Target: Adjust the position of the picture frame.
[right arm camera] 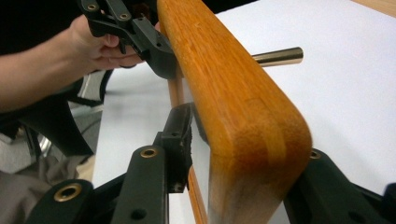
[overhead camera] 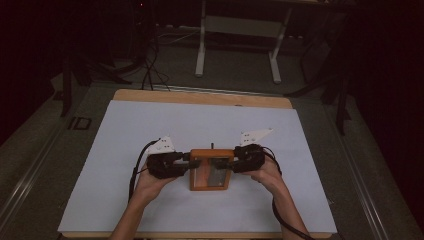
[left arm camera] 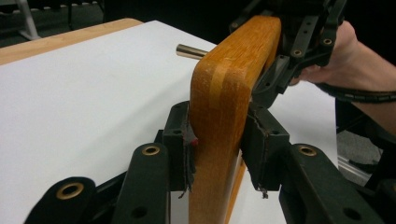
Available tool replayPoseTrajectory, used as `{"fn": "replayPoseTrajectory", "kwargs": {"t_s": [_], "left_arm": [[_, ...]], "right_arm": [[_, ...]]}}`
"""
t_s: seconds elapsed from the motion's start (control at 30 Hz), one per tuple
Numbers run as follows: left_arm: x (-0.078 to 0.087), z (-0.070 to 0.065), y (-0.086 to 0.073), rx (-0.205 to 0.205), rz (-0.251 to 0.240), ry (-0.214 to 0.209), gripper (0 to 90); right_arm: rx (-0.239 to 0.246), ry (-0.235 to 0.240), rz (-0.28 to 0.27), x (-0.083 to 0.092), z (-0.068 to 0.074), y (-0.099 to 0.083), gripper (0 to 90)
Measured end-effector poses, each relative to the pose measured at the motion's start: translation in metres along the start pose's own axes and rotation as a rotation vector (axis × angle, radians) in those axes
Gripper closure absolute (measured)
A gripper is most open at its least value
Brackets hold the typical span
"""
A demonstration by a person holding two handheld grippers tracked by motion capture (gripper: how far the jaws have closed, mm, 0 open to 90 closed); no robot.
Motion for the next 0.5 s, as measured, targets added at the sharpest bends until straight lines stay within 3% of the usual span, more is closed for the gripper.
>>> {"fn": "replayPoseTrajectory", "kwargs": {"t_s": [0.17,0.2,0.4,0.47,0.5], "left_arm": [[0.003,0.001,0.0,0.016,-0.005,-0.002,64.4],[0.005,0.002,-0.001,0.031,-0.011,-0.005,64.3],[0.009,0.004,-0.005,0.098,-0.008,-0.039,64.2],[0.01,0.003,-0.006,0.112,-0.001,-0.047,64.2],[0.01,0.003,-0.006,0.112,-0.001,-0.047,64.2]], "right_arm": [[-0.04,0.003,-0.028,-0.002,0.004,-0.002,63.7],[-0.068,0.008,-0.032,-0.004,0.005,-0.002,63.8],[-0.13,0.032,-0.034,-0.008,0.009,-0.002,64.9],[-0.181,0.055,-0.042,-0.009,0.011,-0.003,64.9],[-0.181,0.055,-0.042,-0.009,0.011,-0.003,64.9]]}}
Point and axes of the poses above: each handheld gripper's, and its own axes: x roughly backward along the jaws, y roughly out of its top, z roughly to its left, the point moved 7 cm from there along -x, roughly forward along the jaws, and after that the axes turned 1 degree about z, right-handed, at the moved point
